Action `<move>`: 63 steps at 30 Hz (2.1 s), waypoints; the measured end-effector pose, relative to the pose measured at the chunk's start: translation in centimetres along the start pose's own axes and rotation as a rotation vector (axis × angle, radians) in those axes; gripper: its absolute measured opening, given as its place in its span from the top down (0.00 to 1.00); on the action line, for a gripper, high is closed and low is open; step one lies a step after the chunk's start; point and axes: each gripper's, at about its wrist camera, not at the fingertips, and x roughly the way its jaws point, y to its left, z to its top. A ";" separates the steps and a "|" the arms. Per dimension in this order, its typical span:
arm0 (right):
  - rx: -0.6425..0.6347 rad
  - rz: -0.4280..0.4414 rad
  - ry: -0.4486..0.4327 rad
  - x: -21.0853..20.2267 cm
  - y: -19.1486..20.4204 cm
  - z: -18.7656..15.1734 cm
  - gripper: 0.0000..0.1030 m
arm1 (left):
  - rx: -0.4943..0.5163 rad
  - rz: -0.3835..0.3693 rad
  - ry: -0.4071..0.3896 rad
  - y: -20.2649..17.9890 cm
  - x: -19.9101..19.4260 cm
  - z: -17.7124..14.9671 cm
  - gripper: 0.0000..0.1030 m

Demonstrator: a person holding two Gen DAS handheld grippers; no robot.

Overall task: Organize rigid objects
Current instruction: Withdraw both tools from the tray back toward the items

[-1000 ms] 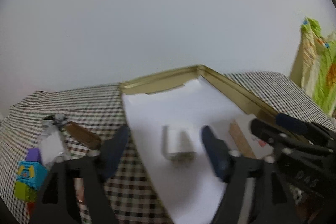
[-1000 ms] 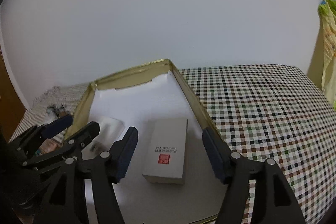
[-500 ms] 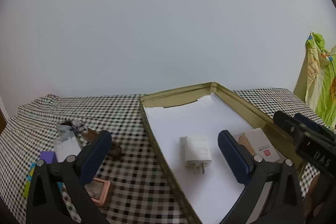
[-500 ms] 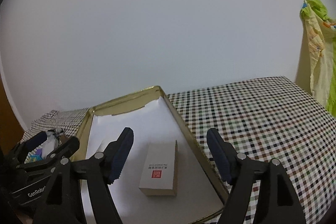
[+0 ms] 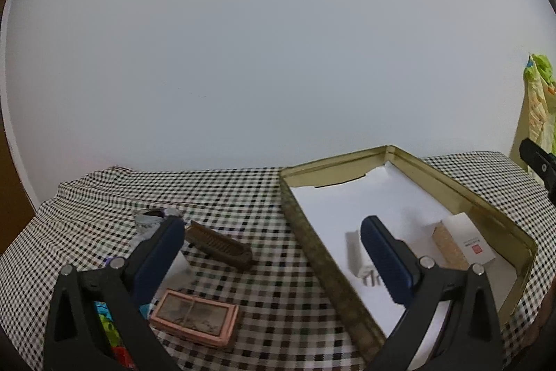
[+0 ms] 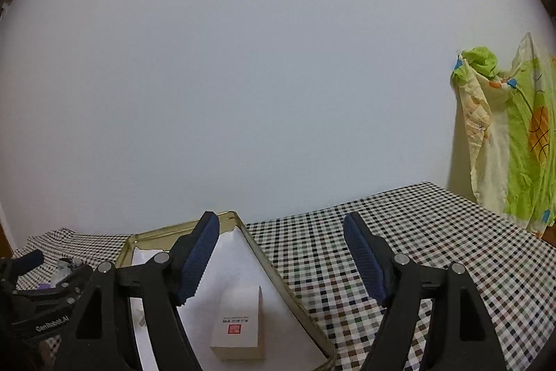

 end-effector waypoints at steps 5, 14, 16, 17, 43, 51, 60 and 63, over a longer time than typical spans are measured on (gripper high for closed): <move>0.005 -0.014 0.033 -0.1 0.0 -0.4 0.26 | 0.020 0.016 0.010 0.1 0.1 -0.3 0.00; 0.008 -0.014 0.016 -2.1 1.5 -1.1 0.26 | -0.001 -0.004 0.024 1.1 -0.5 -0.8 0.00; 0.012 -0.014 0.018 -2.2 1.8 -1.1 0.26 | -0.003 -0.009 0.030 1.3 -0.6 -0.9 0.00; 0.013 -0.014 0.018 -2.3 2.0 -1.2 0.26 | -0.005 -0.012 0.034 1.4 -0.7 -1.0 0.00; -0.063 0.259 0.165 -4.5 15.0 -4.5 0.26 | -0.107 0.072 0.116 13.8 0.1 -2.7 0.01; -0.101 0.405 0.349 -3.5 19.6 -6.2 0.26 | -0.218 0.142 0.172 21.2 1.0 -3.8 0.01; -0.235 0.546 0.573 -3.1 25.6 -9.2 0.26 | -0.296 0.228 0.208 25.9 1.0 -4.7 0.01; -0.305 0.580 0.617 -3.9 27.8 -10.3 0.31 | -0.308 0.197 0.229 25.7 1.3 -4.8 0.01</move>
